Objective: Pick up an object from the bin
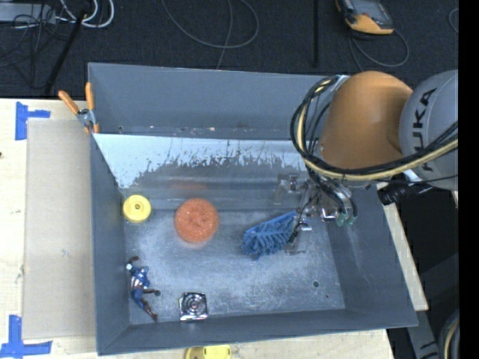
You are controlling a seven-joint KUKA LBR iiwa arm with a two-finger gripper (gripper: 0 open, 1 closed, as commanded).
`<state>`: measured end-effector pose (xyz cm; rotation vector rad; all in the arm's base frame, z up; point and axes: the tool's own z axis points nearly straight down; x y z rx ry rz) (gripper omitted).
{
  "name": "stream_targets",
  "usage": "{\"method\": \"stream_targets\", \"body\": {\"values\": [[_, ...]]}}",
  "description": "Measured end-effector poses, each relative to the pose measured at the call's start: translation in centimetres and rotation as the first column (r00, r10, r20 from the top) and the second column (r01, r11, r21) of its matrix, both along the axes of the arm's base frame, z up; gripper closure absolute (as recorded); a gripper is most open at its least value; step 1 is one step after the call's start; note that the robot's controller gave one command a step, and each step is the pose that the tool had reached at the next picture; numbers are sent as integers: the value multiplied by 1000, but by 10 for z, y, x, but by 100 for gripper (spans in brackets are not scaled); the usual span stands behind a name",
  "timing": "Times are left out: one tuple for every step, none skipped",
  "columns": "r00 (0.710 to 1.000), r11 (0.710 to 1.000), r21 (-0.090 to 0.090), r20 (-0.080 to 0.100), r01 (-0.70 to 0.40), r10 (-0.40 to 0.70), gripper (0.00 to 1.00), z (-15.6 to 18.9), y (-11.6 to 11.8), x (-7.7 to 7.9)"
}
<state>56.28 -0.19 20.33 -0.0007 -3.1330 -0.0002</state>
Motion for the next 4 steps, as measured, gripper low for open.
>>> {"method": "stream_targets", "body": {"values": [[1000, 1000, 0, 8, 0, 0, 0, 5, 0, 1], [999, 999, -1, 18, -37, 37, 0, -33, 6, 16], [996, 997, 0, 13, -83, 83, 0, -96, 17, 21], [997, 997, 0, 7, 79, -79, 100, -114, 9, -2]]}}
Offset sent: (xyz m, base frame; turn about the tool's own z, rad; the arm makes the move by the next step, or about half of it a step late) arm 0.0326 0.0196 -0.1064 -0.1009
